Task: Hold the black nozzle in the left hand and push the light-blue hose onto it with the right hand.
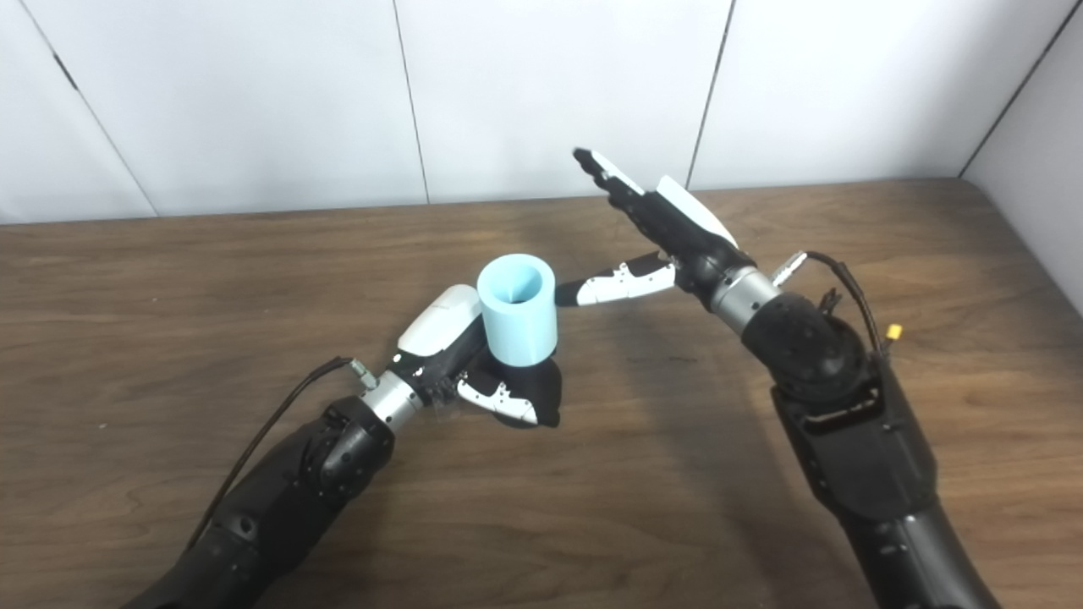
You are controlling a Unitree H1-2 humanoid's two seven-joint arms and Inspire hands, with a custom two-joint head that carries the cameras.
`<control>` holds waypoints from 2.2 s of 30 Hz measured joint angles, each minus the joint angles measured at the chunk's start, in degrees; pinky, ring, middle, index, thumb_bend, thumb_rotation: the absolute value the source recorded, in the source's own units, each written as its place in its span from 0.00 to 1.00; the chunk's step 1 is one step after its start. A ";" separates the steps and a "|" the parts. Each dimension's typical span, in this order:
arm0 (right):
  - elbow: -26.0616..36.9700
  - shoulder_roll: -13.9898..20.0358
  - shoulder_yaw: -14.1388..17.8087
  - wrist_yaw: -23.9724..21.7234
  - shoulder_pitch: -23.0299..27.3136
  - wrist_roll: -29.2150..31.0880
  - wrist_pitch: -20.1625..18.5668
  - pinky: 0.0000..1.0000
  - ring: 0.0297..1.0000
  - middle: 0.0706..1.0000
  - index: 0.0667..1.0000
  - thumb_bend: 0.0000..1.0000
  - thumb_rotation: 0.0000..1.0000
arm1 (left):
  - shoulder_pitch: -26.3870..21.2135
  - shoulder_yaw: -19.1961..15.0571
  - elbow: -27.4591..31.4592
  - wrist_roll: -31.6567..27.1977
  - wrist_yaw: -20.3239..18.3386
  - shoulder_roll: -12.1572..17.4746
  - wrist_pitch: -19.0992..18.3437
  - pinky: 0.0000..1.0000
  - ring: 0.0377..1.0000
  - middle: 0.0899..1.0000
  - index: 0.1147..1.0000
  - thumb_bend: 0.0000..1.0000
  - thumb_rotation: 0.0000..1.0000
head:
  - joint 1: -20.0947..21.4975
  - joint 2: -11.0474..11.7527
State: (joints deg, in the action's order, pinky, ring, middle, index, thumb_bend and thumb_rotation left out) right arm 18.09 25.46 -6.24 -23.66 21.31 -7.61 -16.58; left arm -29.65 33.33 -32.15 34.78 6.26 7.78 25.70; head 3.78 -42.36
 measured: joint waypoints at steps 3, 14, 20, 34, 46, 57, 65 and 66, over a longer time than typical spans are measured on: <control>5.46 2.87 -1.49 -2.57 0.23 0.20 2.79 0.87 0.97 0.99 0.93 0.86 0.54 | -0.03 0.00 -0.17 0.00 0.05 0.00 0.00 0.32 0.40 0.38 0.44 0.50 0.00 | -0.09 0.09; 11.34 3.99 -6.89 -7.33 0.78 -9.20 12.46 0.84 0.98 0.99 0.92 0.75 0.71 | -0.70 0.09 -1.35 0.00 0.23 -0.48 0.13 0.32 0.40 0.39 0.44 0.50 0.00 | -0.09 0.18; 11.48 4.00 -6.72 -8.48 0.88 -10.26 12.73 0.87 0.98 0.99 0.92 0.75 0.70 | -0.76 0.08 -1.45 0.00 0.26 -0.53 0.16 0.33 0.41 0.39 0.43 0.51 0.00 | 0.18 0.18; 11.31 4.30 -9.59 -12.31 0.88 -19.34 16.30 0.95 1.00 1.00 0.96 0.79 0.85 | -0.82 0.08 -1.55 -0.02 0.26 -0.56 0.20 0.33 0.41 0.39 0.44 0.51 0.00 | 0.09 -0.26; 7.47 6.98 -11.99 -8.21 1.08 -31.03 28.70 0.95 1.00 0.99 0.92 0.81 0.81 | -0.81 0.06 -1.54 -0.02 0.24 -0.55 0.19 0.34 0.41 0.39 0.44 0.50 0.00 | -0.62 -0.70; 5.12 7.03 -13.60 -3.78 1.04 -34.07 32.72 0.99 1.00 0.98 0.93 0.79 0.83 | -0.73 -0.02 -1.54 -0.05 0.26 -0.43 0.14 0.34 0.41 0.39 0.44 0.51 0.00 | -0.53 -1.05; 5.03 6.89 -15.84 -3.23 0.74 -36.54 32.94 0.98 1.00 0.97 0.92 0.80 0.85 | -0.66 -0.06 -1.50 -0.10 0.27 -0.36 0.14 0.34 0.41 0.39 0.43 0.51 0.00 | -0.53 -1.49; 5.05 6.89 -15.90 -3.23 0.76 -36.61 32.92 0.98 1.00 0.97 0.92 0.80 0.85 | -0.66 -0.07 -1.50 -0.11 0.27 -0.36 0.14 0.34 0.41 0.39 0.43 0.51 0.00 | -0.53 -1.49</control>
State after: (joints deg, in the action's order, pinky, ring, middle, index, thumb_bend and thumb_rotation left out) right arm 23.14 32.35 -22.14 -26.89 22.07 -44.21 16.34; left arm -30.30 33.25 -33.65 34.67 6.53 7.42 25.84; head 3.25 -43.86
